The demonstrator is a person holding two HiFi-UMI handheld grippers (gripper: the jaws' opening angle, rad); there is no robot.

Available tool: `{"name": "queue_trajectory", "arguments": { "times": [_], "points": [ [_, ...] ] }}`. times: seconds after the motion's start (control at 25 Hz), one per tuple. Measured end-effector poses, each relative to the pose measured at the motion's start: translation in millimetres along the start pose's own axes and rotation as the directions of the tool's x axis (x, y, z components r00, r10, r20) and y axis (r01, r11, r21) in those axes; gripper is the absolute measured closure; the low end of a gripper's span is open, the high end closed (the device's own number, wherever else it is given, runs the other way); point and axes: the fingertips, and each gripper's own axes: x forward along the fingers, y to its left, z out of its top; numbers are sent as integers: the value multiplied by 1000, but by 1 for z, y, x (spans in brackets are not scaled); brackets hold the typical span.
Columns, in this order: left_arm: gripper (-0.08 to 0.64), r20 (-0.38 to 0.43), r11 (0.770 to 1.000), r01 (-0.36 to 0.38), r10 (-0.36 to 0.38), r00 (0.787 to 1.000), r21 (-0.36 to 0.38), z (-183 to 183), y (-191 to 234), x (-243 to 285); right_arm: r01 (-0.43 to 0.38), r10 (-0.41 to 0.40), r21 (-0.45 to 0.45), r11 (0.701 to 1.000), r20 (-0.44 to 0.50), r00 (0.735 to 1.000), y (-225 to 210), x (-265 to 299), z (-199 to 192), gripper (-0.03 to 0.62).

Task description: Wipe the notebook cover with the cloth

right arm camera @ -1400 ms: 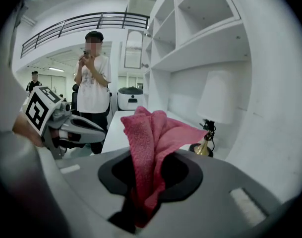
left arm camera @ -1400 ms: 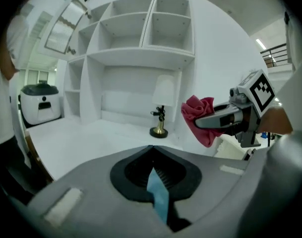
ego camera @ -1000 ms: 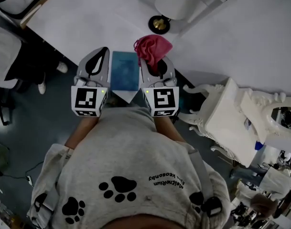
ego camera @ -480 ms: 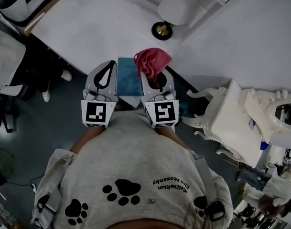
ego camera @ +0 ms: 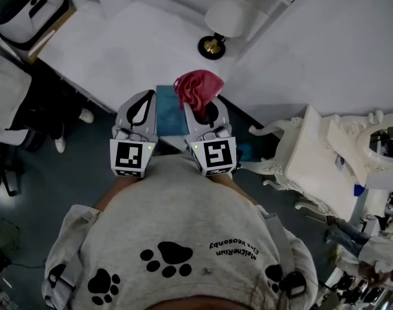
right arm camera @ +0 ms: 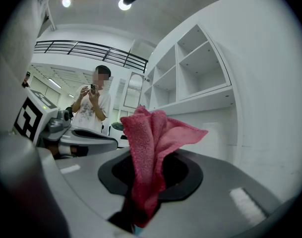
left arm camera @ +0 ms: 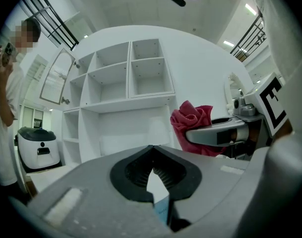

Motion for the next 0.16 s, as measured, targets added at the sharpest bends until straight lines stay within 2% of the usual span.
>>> {"name": "queue_trajectory", "arguments": {
  "times": [0.16],
  "points": [
    [565,-4,1000,22,-22,1000,12,3,-10,-2,-9,9,-2,1000,-8,1000,6,-10,-1,496]
  ]
}}
